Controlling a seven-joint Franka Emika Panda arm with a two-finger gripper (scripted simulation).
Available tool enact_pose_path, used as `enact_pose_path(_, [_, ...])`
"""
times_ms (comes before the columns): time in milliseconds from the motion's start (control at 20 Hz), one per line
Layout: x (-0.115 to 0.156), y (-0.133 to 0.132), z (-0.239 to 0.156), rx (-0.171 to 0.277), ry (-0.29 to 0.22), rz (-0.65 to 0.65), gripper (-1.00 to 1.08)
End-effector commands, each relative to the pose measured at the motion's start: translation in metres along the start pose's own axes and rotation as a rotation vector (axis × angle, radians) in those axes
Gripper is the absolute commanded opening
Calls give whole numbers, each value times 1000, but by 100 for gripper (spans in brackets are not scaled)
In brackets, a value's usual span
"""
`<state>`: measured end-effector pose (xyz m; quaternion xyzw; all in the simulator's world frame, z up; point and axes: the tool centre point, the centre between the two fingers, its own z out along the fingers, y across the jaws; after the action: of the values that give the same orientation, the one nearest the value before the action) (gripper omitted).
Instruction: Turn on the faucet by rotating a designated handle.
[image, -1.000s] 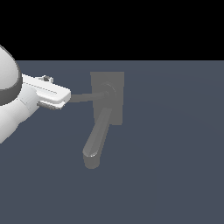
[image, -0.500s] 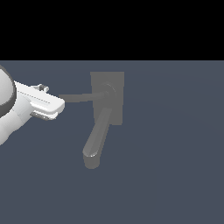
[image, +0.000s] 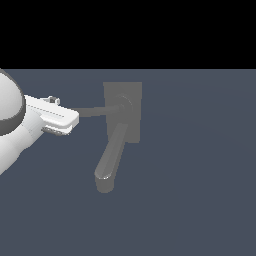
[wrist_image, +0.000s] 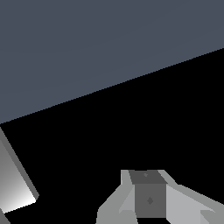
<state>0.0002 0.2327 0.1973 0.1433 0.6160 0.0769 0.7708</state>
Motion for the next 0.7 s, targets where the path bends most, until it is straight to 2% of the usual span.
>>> enact_pose_path(0, [3,-7,0,0,5,-24,-100])
enact_pose_path(650, [48,-55,-14,44,111,-98,-100])
